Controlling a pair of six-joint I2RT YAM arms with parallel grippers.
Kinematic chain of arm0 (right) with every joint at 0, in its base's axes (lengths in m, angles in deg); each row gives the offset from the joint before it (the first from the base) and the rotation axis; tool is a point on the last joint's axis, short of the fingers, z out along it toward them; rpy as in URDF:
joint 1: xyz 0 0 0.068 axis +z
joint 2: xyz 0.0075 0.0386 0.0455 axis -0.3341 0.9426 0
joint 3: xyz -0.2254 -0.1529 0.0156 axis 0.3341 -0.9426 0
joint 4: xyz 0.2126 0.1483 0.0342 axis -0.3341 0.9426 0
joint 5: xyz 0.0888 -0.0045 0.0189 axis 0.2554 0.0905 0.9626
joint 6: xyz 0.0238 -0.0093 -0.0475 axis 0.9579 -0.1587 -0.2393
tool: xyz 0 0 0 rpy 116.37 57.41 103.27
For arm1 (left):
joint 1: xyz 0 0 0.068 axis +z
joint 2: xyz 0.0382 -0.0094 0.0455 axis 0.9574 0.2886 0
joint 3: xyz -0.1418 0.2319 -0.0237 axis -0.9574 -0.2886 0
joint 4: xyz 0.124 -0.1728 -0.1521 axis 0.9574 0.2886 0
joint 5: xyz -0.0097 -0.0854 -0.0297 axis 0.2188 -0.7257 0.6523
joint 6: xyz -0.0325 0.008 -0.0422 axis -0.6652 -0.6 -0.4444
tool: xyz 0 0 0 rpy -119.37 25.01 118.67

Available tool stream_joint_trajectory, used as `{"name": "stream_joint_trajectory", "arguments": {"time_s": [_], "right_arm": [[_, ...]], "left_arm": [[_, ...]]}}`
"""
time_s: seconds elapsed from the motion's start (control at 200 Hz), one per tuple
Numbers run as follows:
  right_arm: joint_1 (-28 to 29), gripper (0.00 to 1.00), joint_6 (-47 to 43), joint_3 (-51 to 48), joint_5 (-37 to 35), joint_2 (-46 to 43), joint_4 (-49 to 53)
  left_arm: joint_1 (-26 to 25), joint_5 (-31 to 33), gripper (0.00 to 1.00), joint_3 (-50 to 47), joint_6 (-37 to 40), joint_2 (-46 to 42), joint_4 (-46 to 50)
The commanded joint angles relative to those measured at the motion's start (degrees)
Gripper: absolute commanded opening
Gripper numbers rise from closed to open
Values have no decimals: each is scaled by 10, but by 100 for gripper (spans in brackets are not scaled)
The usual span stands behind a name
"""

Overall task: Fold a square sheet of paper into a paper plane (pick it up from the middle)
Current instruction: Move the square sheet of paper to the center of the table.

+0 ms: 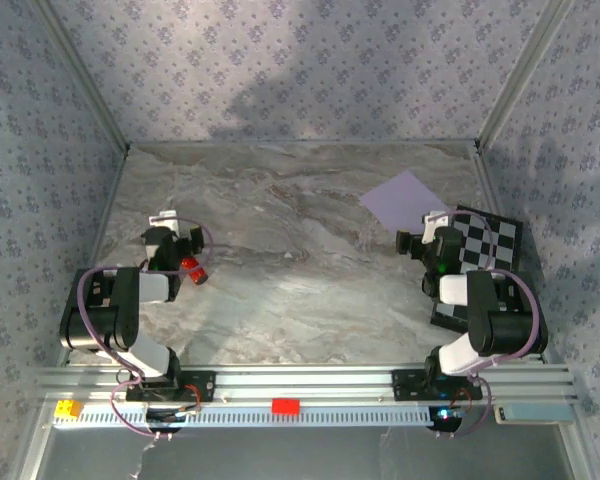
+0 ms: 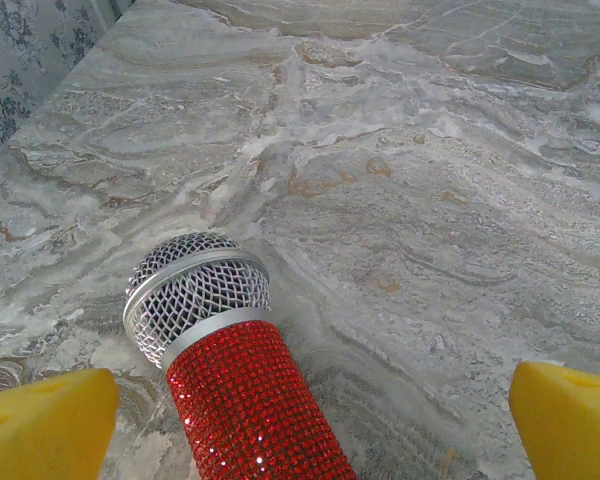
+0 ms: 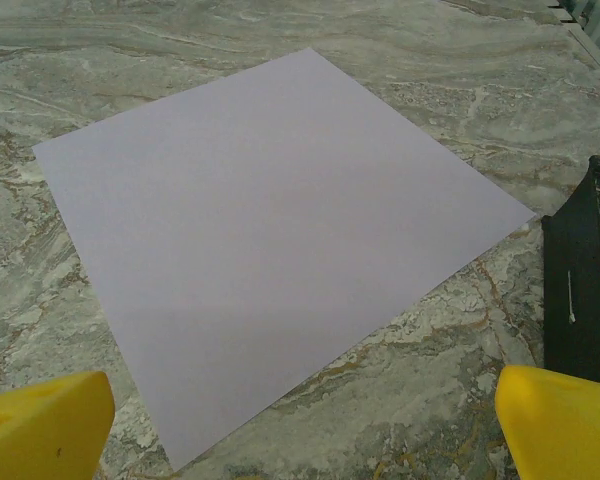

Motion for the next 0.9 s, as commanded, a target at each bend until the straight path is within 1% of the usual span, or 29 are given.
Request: {"name": "stream_joint_trajectory", "arguments": {"time_s": [0.0,0.26,0.67,0.795,0.85,0.895], "right_arm": [[1,100,2,12,-4,6,-13],[-6,100,6,13,9,6,-10],[-3,100,5,13,1,5,-13],[5,100,1,10,-17,2,-15],[7,100,1,18,-19,-5,5],[10,98,-4,30,-19,-15,33]], "left_arm": [[1,-10,100,4,3,-4,-22],[1,-10,100,4,3,-4,-21],[2,-9,100,1,2,-5,-25],[1,-11,100,-23,1,-10,-67],[1,-23,100,-37,6,-14,-89],[2,-27,100,-45,7,-25,-94]]}}
